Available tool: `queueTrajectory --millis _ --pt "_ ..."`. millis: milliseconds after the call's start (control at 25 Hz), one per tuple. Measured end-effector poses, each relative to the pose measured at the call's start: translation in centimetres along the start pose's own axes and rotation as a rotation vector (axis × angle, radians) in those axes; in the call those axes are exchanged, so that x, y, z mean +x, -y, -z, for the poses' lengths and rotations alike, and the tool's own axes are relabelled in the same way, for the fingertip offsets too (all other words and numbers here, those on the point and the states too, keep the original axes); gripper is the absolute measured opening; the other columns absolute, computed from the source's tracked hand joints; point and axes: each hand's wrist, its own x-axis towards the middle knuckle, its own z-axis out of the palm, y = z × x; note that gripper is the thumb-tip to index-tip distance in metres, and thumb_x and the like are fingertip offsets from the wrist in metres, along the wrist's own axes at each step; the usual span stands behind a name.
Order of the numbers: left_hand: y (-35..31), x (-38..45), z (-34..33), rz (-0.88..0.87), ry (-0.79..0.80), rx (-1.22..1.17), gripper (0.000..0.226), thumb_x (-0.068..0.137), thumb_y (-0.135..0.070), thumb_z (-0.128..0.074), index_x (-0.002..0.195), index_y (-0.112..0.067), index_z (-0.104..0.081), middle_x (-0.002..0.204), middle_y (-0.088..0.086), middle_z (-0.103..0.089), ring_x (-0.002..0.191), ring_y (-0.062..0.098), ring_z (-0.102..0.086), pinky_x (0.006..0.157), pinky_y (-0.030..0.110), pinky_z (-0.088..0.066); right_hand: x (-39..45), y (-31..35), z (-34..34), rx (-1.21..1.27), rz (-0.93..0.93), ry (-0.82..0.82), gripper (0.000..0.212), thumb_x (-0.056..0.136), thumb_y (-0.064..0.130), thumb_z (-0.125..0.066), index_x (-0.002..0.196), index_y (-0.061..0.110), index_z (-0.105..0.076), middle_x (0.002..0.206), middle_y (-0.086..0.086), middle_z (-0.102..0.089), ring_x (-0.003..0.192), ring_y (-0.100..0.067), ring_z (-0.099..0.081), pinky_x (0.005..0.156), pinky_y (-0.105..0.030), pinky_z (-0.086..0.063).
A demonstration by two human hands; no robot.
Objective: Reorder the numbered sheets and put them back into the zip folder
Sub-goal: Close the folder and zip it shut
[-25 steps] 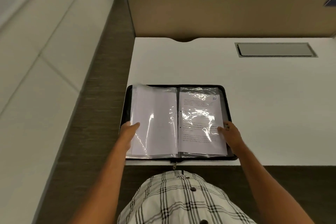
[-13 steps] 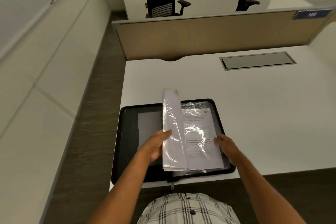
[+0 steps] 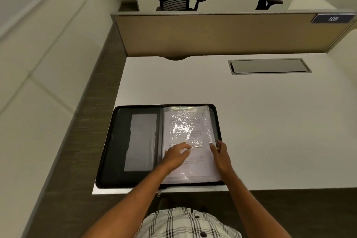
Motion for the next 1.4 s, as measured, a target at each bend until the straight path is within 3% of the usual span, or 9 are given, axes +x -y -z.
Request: queueTrajectory --millis 120,240,440,560,880,1000,1080,1240,1400 --pt "1.5 -1.3 2.2 -0.038 -0.165 -0.018 0.026 0.103 -0.027 -0.055 0.126 -0.024 -0.067 0.14 -0.002 -0.058 0.127 0.015 -0.055 0.108 0.031 -0.043 0.0 -2.1 -0.6 -0.319 0.186 -0.023 0.073 0.097 0.015 -0.071 0.159 0.017 -0.032 0.146 -0.004 -0.039 0.133 -0.014 -0.038 0.113 -0.038 -0.039" --pt "5.1 -2.6 5.9 0.064 -0.377 0.123 0.027 0.1 -0.026 -0.059 0.126 -0.025 -0.065 0.14 -0.002 -0.055 0.129 0.019 -0.051 0.109 0.041 -0.046 -0.2 -3.4 -1.7 -0.499 0.293 -0.061 0.059 0.099 0.024 -0.061 0.154 0.012 -0.045 0.159 -0.018 -0.031 0.146 -0.034 -0.033 0.122 -0.046 -0.029" --pt "12.0 -5.3 11.5 0.482 -0.63 0.294 0.055 0.094 -0.035 -0.066 0.145 -0.024 -0.048 0.163 0.006 -0.025 0.15 0.031 -0.024 0.116 0.056 -0.028 -0.6 -4.1 -2.9 -0.797 0.308 -0.151 0.065 0.092 0.046 -0.039 0.151 0.022 -0.049 0.161 -0.018 -0.033 0.136 -0.047 -0.04 0.109 -0.062 -0.04" --pt "14.9 -6.8 13.3 0.623 -0.68 0.057 0.069 0.094 -0.032 -0.068 0.153 -0.015 -0.037 0.16 0.012 -0.03 0.142 0.034 -0.039 0.113 0.054 -0.04 -0.6 -4.8 -3.4 -0.923 0.348 -0.201 0.055 0.099 0.037 -0.049 0.152 0.025 -0.044 0.162 -0.014 -0.031 0.133 -0.045 -0.041 0.1 -0.065 -0.044" --pt "17.5 -7.2 15.6 0.594 -0.744 -0.199 0.053 0.094 -0.03 -0.067 0.142 -0.009 -0.055 0.143 0.013 -0.056 0.128 0.032 -0.056 0.106 0.045 -0.049 -0.3 -5.1 -2.5 -0.976 0.407 -0.18 0.056 0.098 0.031 -0.06 0.151 0.025 -0.043 0.151 -0.014 -0.04 0.126 -0.045 -0.044 0.094 -0.059 -0.048" --pt "17.4 -7.1 16.6 0.58 -0.75 -0.244 0.025 0.097 -0.03 -0.063 0.1 -0.007 -0.07 0.107 0.013 -0.068 0.113 0.035 -0.064 0.089 0.038 -0.05 -0.3 -4.6 -2.4 -0.964 0.391 -0.169 0.056 0.098 0.031 -0.059 0.151 0.026 -0.043 0.152 -0.014 -0.041 0.127 -0.045 -0.044 0.095 -0.059 -0.046" --pt "16.1 -7.5 17.2 0.556 -0.774 -0.28 0.031 0.1 -0.03 -0.058 0.074 -0.014 -0.061 0.085 0.006 -0.061 0.094 0.03 -0.065 0.079 0.035 -0.046 -0.3 -4.5 -2.2 -0.97 0.393 -0.154 0.056 0.099 0.033 -0.059 0.152 0.026 -0.042 0.153 -0.014 -0.04 0.128 -0.045 -0.043 0.096 -0.059 -0.046" --pt "12.2 -9.5 18.6 0.455 -0.881 -0.282 0.025 0.101 -0.028 -0.057 0.082 -0.012 -0.063 0.078 0.0 -0.06 0.077 0.018 -0.055 0.064 0.03 -0.042 -0.4 -4.6 -1.8 -0.96 0.393 -0.131 0.056 0.1 0.035 -0.058 0.153 0.025 -0.042 0.154 -0.015 -0.04 0.13 -0.043 -0.043 0.097 -0.058 -0.046" --pt "8.8 -12.3 19.8 0.31 -0.728 -0.589 0.019 0.098 -0.03 -0.065 0.085 -0.017 -0.068 0.08 0.002 -0.069 0.075 0.018 -0.062 0.07 0.033 -0.049 -0.3 -4.9 -1.4 -0.903 0.388 -0.118 0.056 0.1 0.035 -0.06 0.152 0.025 -0.044 0.153 -0.014 -0.041 0.133 -0.041 -0.041 0.1 -0.059 -0.045"
